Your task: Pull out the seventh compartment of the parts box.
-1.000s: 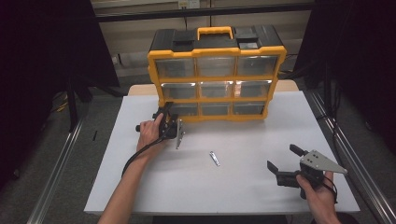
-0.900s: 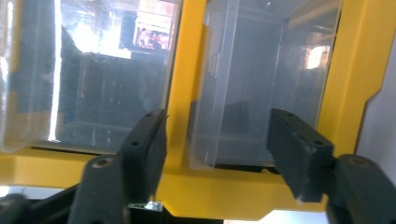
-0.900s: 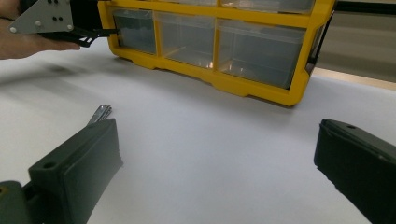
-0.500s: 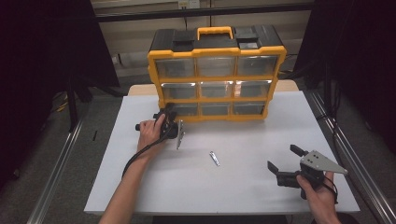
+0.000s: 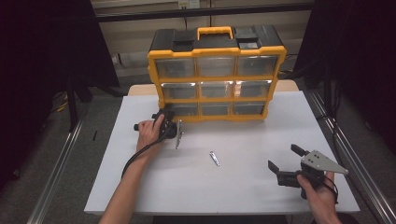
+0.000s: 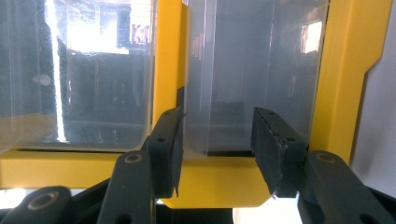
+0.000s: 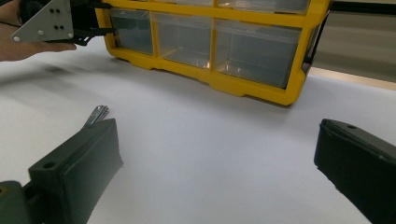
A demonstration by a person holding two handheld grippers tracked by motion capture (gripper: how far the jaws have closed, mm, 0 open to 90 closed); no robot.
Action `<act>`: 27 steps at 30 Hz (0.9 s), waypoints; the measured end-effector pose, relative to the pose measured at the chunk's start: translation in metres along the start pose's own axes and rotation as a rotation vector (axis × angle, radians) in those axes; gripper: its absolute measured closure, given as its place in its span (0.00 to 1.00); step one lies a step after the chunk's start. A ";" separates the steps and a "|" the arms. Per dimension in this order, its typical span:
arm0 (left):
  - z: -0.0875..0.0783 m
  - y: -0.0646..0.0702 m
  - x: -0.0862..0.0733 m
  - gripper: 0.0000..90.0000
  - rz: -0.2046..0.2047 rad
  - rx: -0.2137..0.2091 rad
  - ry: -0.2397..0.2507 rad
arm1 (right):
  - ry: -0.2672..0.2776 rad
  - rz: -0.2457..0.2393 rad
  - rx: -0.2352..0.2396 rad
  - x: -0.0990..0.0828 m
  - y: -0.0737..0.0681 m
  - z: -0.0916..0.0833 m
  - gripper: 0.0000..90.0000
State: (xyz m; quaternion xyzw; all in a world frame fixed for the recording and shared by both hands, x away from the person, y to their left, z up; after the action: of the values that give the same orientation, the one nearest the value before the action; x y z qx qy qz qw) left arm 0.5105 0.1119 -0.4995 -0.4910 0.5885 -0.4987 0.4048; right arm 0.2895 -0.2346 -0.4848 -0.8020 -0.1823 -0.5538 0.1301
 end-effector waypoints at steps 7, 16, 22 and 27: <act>0.000 -0.001 -0.001 0.67 -0.008 0.015 -0.006 | -0.001 -0.008 0.008 0.000 -0.002 0.000 0.00; -0.001 -0.011 -0.001 0.85 -0.014 0.056 0.008 | 0.001 -0.003 0.007 0.001 -0.002 0.000 0.00; -0.002 -0.010 -0.002 0.86 -0.012 0.050 -0.010 | 0.002 -0.007 0.010 0.001 -0.003 0.001 0.00; -0.002 -0.009 -0.002 0.87 -0.013 0.052 -0.016 | 0.008 -0.005 0.005 0.001 -0.002 0.000 0.00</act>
State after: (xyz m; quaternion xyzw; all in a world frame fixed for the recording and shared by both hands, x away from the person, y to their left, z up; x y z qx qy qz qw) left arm 0.5105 0.1143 -0.4898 -0.4883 0.5689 -0.5125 0.4186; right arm 0.2893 -0.2328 -0.4835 -0.7991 -0.1852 -0.5567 0.1312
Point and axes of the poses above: each handheld gripper's, and its own axes: z roughly forward along the jaws, x roughly out of its top, y roughly to its right, the point moved 10 cm from there along z, roughly forward along the jaws, and after that the axes turned 4 degrees about -y, right-handed, at the moved point
